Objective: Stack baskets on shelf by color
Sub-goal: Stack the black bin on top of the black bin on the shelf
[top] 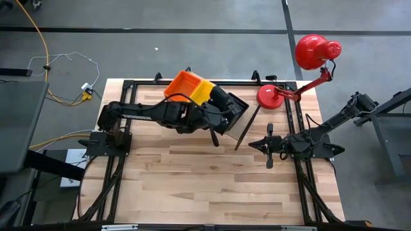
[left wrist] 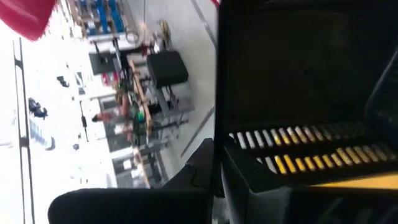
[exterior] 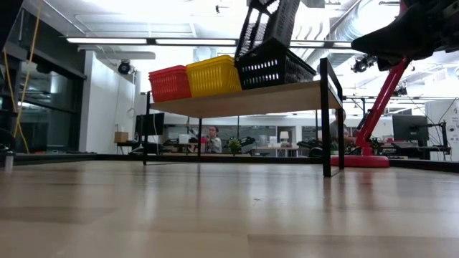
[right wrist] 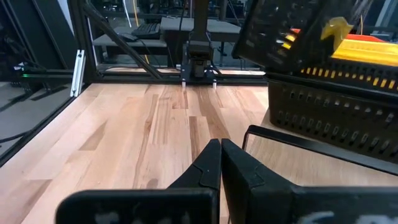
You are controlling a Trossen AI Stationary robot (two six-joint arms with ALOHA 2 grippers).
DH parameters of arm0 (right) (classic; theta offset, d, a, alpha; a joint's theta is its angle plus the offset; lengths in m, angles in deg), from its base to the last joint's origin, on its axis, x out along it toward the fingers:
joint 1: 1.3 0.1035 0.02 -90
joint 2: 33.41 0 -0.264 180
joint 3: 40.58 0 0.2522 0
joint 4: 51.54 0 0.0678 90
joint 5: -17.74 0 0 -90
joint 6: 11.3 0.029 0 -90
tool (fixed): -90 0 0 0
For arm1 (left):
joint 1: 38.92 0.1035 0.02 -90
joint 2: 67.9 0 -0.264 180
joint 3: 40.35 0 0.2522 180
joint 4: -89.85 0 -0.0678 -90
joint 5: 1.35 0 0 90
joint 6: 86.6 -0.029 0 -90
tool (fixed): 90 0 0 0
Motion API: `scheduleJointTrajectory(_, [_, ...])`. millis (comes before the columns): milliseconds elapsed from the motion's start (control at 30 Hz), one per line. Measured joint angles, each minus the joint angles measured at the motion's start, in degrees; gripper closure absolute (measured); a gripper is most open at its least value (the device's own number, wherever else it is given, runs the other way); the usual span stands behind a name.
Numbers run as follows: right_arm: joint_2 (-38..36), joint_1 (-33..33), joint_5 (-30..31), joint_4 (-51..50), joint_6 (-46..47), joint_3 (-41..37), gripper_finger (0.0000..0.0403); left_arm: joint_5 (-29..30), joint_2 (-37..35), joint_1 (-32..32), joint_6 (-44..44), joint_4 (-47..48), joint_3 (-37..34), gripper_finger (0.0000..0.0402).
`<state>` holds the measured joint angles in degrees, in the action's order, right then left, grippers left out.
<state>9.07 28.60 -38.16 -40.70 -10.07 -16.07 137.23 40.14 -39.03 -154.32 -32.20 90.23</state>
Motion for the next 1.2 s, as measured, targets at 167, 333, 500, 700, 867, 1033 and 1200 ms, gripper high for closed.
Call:
scheduleJointTrajectory(167, [-0.02, 0.00, 0.00, -0.07, 0.03, 0.00, 0.0402, 2.28, 1.74, 0.84, 1.05, 0.57, -0.01, 0.0401])
scheduleJointTrajectory(333, [-0.02, 0.01, 0.21, -0.52, 0.04, 0.00, 0.0402, 2.30, 2.98, 0.95, 0.07, 1.16, -0.09, 0.0401])
scheduleJointTrajectory(500, [-0.02, 0.00, 0.24, -0.81, 0.05, 0.00, 0.0402, 2.87, 3.09, 0.97, 0.50, 0.58, -0.02, 0.0401])
scheduleJointTrajectory(700, [-0.02, 0.00, 0.24, -0.81, 0.27, 0.00, 0.0402, 3.47, 3.09, 0.80, -0.47, 0.47, -0.02, 0.0401])
scheduleJointTrajectory(867, [-0.02, 0.00, 0.23, -0.81, 0.28, 0.00, 0.0402, 3.23, 3.09, 0.80, -0.44, 0.50, -0.02, 0.0401])
scheduleJointTrajectory(1033, [-0.01, 0.00, 0.24, -0.82, 0.29, 0.00, 0.0402, 2.17, 3.09, 0.71, -1.12, 0.60, -0.02, 0.0382])
scheduleJointTrajectory(1200, [0.00, 0.00, 0.22, -0.83, 0.27, 0.00, 0.0402, 1.65, 3.09, 0.72, -1.52, 0.58, -0.02, 0.0342])
